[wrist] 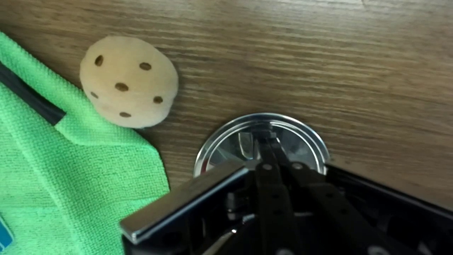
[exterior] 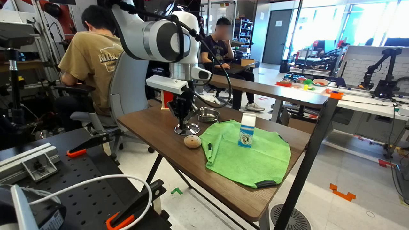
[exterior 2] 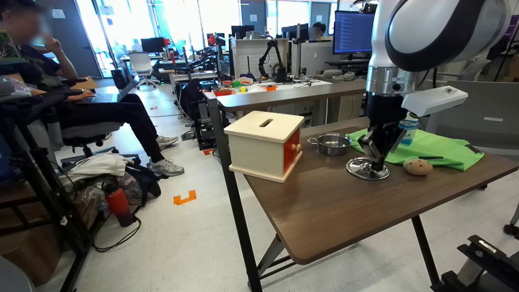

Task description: Put the lid on the pot

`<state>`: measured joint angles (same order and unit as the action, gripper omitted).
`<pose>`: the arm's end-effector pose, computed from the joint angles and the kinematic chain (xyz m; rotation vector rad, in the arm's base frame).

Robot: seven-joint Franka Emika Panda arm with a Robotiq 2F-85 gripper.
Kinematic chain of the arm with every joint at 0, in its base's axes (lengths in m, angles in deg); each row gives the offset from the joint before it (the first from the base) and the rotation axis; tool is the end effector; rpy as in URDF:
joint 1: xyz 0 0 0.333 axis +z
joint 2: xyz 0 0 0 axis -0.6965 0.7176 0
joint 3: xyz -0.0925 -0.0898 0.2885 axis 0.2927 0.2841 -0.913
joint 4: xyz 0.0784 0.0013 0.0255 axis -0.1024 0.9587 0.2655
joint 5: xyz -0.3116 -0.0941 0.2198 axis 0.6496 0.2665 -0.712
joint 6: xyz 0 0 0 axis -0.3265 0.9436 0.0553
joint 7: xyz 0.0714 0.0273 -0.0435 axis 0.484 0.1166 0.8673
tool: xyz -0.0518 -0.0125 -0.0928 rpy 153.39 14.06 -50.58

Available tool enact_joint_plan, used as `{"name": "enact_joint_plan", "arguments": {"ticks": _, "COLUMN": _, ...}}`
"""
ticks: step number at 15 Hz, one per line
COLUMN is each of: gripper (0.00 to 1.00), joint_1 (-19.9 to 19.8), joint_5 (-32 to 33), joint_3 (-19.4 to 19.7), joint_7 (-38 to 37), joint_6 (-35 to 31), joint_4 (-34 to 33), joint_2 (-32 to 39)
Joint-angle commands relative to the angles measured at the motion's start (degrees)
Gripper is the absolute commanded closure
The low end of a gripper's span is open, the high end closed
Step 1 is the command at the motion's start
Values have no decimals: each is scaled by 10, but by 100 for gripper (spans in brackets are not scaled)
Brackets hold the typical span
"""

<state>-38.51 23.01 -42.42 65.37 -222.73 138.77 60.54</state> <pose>0.5863 0.0787 0.1283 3.0976 0.2692 -0.0778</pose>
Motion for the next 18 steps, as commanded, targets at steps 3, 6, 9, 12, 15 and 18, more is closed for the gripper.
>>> {"name": "enact_joint_plan", "arguments": {"ticks": 3, "gripper": 60, "joint_1": -5, "joint_5": -4, "joint_3": -2, "joint_7": 14, "joint_6": -1, "joint_4": -5, "joint_2": -6}}
{"name": "enact_joint_plan", "arguments": {"ticks": 6, "gripper": 37, "joint_1": -6, "joint_5": -6, "joint_3": -2, "joint_7": 12, "joint_6": 0, "joint_4": -15, "joint_2": -2}}
{"name": "enact_joint_plan", "arguments": {"ticks": 9, "gripper": 16, "joint_1": -5, "joint_5": -6, "joint_3": -2, "joint_7": 11, "joint_6": 2, "joint_4": -27, "joint_2": 4}}
{"name": "enact_joint_plan", "arguments": {"ticks": 12, "gripper": 2, "joint_1": -4, "joint_5": -5, "joint_3": -1, "joint_7": 9, "joint_6": 3, "joint_4": -35, "joint_2": 10}}
{"name": "enact_joint_plan", "arguments": {"ticks": 15, "gripper": 16, "joint_1": -3, "joint_5": -5, "joint_3": 0, "joint_7": 8, "joint_6": 3, "joint_4": -38, "joint_2": 17}}
{"name": "enact_joint_plan", "arguments": {"ticks": 18, "gripper": 31, "joint_1": -2, "joint_5": -4, "joint_3": 1, "joint_7": 7, "joint_6": 2, "joint_4": -39, "joint_2": 25}}
